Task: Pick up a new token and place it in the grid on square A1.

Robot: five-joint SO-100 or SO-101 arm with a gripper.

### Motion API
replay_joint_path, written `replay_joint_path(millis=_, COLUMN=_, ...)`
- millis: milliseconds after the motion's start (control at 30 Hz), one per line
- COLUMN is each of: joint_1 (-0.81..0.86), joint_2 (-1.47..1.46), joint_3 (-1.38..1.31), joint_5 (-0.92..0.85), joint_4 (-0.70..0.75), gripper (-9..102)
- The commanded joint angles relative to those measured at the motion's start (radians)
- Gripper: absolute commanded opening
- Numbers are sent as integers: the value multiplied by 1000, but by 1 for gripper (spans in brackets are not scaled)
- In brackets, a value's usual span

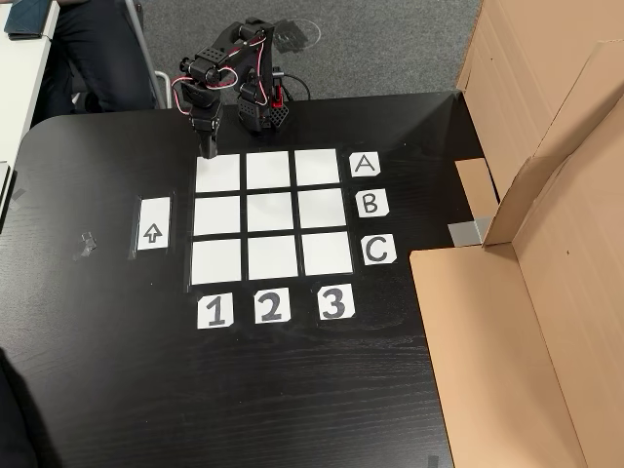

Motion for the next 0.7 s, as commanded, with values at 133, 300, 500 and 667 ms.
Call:
replay_joint_path(millis=133, joint_1=74, joint_2=69, joint_3=192, joint_5=-44, joint_4=-160, gripper=2)
replay_joint_path(millis=300, joint_1=101, joint_2=49, joint_3=275, joint_5=-61, joint_4=-227, gripper=2)
replay_joint_path(millis=500, joint_1=110, joint_2=43, joint_3=339, joint_5=-71, joint_4=-267, gripper=2)
replay_joint_path(millis=667, joint_1=115, joint_2=-11, joint_3=353, joint_5=-81, joint_4=-299, gripper=2)
